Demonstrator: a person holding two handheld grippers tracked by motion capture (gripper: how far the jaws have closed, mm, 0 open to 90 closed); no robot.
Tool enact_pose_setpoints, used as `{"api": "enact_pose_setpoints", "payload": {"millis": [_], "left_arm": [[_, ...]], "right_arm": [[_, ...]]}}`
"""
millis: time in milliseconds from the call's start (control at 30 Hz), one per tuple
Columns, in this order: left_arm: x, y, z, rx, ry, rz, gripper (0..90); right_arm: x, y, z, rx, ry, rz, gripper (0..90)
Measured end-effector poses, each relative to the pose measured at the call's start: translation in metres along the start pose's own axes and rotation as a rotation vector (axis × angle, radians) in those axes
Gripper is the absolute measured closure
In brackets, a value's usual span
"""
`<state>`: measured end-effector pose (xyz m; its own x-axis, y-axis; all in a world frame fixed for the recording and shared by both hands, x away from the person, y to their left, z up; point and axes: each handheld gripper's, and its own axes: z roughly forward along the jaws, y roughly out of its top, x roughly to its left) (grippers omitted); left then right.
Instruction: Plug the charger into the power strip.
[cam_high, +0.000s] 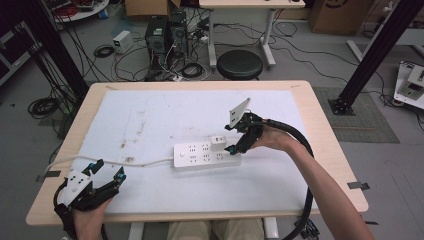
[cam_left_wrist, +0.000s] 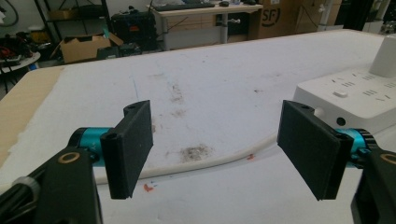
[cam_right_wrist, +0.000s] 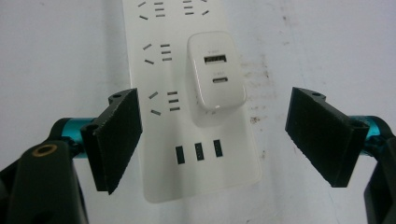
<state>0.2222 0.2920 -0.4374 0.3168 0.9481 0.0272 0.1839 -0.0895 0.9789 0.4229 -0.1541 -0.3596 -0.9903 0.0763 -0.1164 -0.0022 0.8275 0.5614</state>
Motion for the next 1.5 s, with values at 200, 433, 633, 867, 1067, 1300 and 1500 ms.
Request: {"api": "enact_pose_setpoints", "payload": {"millis": [200, 433, 633, 867, 1067, 1300, 1500], "left_arm": [[-0.001, 0.001, 0.004, -0.003, -0.009, -0.002, 26.8], [-0.003, 0.003, 0.011, -0.002, -0.026, 0.004, 26.8], [-0.004, 0.005, 0.016, -0.001, -0.038, 0.009, 26.8], [-0.005, 0.007, 0.020, -0.001, -0.044, 0.012, 26.8], [-0.005, 0.009, 0.022, 0.000, -0.047, 0.013, 26.8], [-0.001, 0.010, 0.020, -0.001, -0.031, 0.010, 26.8], [0.003, 0.009, 0.022, 0.005, -0.022, 0.007, 26.8]], "right_arm": [[0.008, -0.011, -0.011, -0.050, -0.063, 0.044, 19.1], [0.027, -0.039, -0.033, -0.184, -0.160, 0.176, 19.1], [0.044, -0.066, -0.050, -0.335, -0.239, 0.329, 19.1], [0.069, -0.085, -0.059, -0.405, -0.357, 0.375, 19.1], [0.099, -0.093, -0.055, -0.426, -0.468, 0.374, 19.1], [0.114, -0.107, -0.053, -0.502, -0.548, 0.473, 19.9], [0.134, -0.116, -0.050, -0.509, -0.718, 0.600, 19.8]]}}
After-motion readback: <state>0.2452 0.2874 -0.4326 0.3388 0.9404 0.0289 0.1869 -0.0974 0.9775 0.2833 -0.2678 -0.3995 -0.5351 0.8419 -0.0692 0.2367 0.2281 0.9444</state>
